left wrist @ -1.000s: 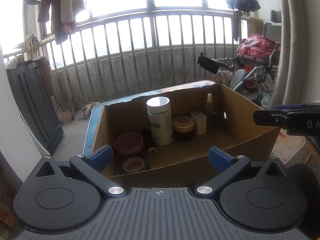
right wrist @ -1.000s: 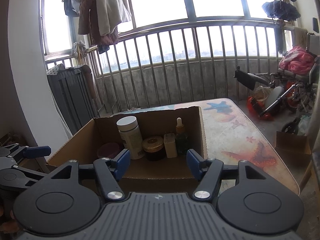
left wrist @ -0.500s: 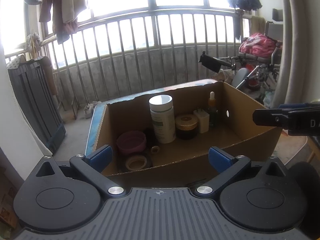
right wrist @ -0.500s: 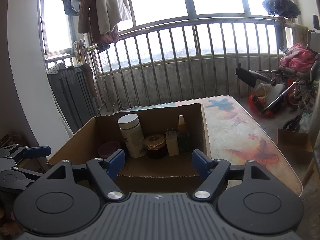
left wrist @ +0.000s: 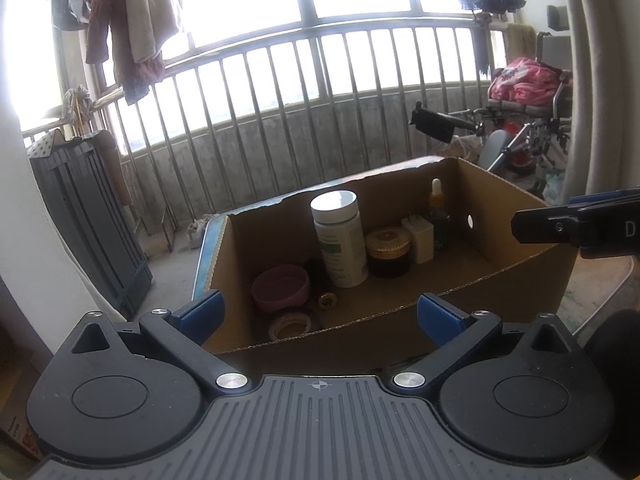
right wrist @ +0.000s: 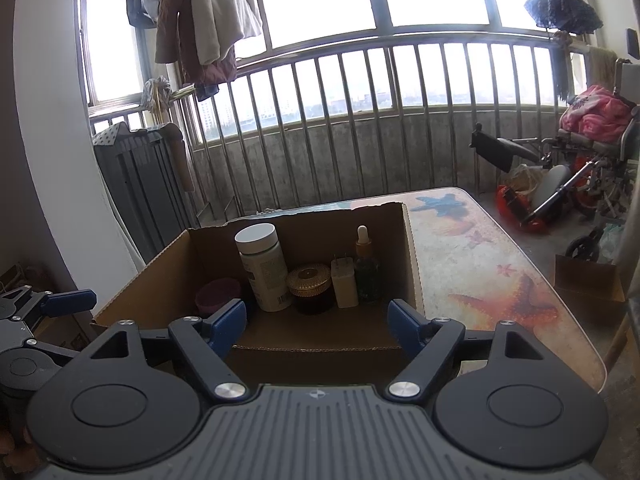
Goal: Organize rigid objects
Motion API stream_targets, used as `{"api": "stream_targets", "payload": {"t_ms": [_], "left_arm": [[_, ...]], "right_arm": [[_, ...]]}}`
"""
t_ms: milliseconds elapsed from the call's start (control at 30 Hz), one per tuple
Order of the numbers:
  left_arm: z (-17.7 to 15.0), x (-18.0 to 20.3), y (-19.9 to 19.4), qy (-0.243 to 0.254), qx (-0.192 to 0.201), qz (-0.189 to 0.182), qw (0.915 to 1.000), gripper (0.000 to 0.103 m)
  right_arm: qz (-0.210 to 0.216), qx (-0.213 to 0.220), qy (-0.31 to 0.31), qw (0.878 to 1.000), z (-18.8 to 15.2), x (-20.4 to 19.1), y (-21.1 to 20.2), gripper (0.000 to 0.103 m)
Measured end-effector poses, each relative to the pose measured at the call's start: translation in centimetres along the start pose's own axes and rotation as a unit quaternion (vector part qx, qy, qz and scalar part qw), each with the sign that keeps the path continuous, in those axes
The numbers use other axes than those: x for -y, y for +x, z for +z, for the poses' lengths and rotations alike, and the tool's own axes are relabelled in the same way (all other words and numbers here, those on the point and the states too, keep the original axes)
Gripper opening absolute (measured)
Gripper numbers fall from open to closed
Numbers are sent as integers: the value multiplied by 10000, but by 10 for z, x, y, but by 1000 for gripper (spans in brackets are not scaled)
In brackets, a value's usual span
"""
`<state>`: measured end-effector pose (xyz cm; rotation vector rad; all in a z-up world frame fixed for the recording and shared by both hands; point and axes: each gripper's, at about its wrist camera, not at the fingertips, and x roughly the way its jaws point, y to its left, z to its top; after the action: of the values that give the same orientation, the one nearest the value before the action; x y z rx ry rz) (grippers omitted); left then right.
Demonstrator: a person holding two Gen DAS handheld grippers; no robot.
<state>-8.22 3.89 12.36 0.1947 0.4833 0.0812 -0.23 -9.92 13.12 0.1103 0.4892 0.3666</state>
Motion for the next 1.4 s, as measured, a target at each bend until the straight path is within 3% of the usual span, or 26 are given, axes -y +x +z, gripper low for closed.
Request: {"api": "stream_targets", "payload": {"t_ms": [200, 1400], "left_arm": [[5, -5, -2, -196, -4, -12, 9998, 103], [0, 2, -4, -181, 25, -207, 9996, 103]], "right_arm": [[57, 7, -18, 10000, 0, 0, 0, 81], [32, -63, 34, 10000, -2, 5, 0, 85]]}}
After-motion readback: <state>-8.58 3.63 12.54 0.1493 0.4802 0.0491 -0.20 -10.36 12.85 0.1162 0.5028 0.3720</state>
